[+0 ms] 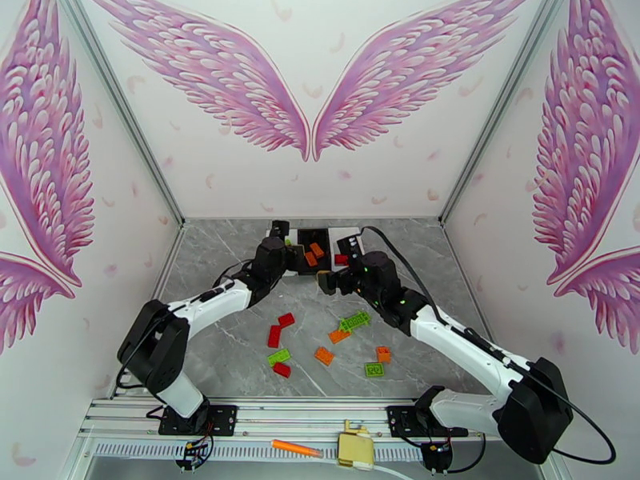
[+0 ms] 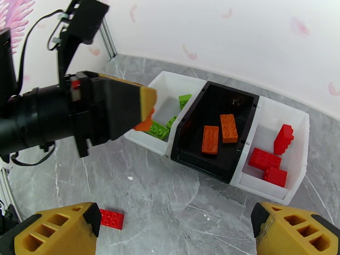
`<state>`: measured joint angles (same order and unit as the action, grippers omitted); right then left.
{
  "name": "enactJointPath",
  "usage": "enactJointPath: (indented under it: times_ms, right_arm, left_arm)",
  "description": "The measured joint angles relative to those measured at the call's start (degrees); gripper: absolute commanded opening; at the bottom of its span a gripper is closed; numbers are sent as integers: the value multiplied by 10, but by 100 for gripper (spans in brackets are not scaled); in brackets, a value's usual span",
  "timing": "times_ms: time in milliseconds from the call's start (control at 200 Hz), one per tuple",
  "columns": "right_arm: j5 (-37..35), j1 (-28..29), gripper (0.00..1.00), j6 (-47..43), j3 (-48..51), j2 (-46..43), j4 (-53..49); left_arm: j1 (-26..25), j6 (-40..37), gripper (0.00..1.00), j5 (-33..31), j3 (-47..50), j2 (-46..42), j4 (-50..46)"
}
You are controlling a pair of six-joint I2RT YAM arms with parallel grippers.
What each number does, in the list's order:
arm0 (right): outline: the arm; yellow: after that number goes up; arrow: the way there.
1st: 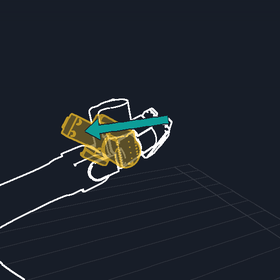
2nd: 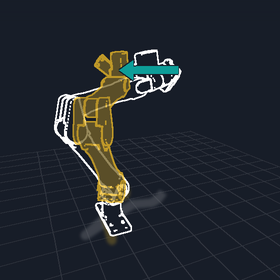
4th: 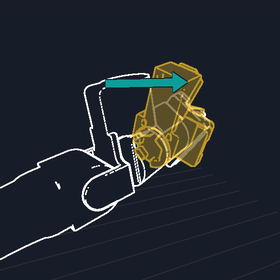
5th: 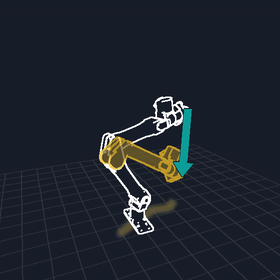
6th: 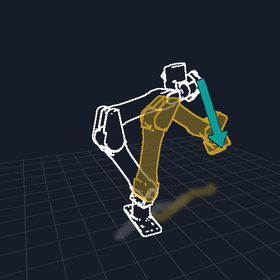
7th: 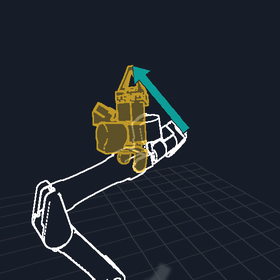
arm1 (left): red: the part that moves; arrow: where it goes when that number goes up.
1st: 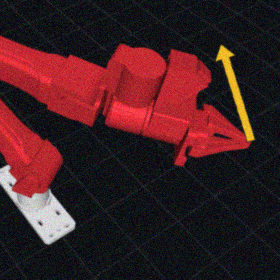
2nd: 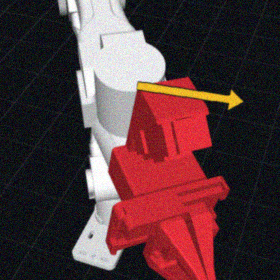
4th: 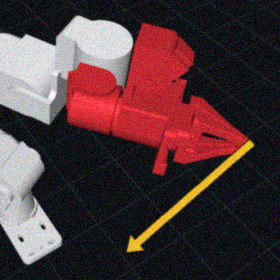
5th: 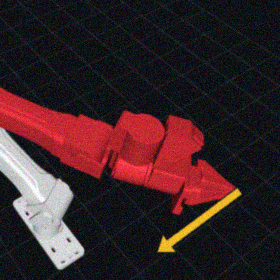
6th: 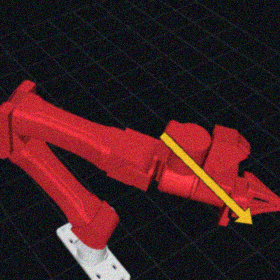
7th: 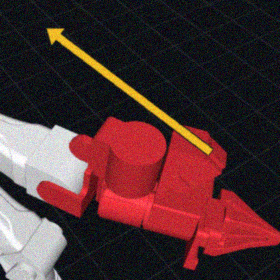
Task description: Sort the legos into containers by color
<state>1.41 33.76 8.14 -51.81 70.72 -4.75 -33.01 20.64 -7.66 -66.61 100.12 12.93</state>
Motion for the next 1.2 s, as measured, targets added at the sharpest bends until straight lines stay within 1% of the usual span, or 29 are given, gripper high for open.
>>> enactJointPath:
  times_ms: [180, 495, 555, 620, 715, 865, 1004, 1109, 1199]
  right_arm:
    - [-6, -3, 99, 0, 5, -5, -1]
    - [-19, -9, 98, 0, 14, -26, -5]
    - [-21, -10, 98, 0, 15, -27, -7]
    - [-24, -10, 98, 2, 16, -30, -11]
    - [-27, -10, 98, 4, 16, -38, -18]
    - [-33, -11, 98, 10, 16, -53, -25]
    - [-43, -12, 98, 21, 16, -63, -34]
    - [-58, -13, 99, 45, 16, -67, -41]
    - [-86, -14, 99, 86, 16, -67, -60]
  left_arm:
    - [9, -9, 24, 17, -127, 115, -4]
    - [29, -7, 26, 40, -271, 252, -41]
    - [31, -6, 28, 41, -289, 269, -48]
    - [35, -3, 35, 46, -300, 280, -53]
    - [38, -4, 51, 53, -303, 281, -62]
    - [39, -2, 69, 59, -301, 279, -59]
    - [39, -11, 80, 67, -244, 235, -44]
    - [37, -23, 86, 74, -180, 170, -22]
    - [36, -40, 90, 83, -123, 105, 4]
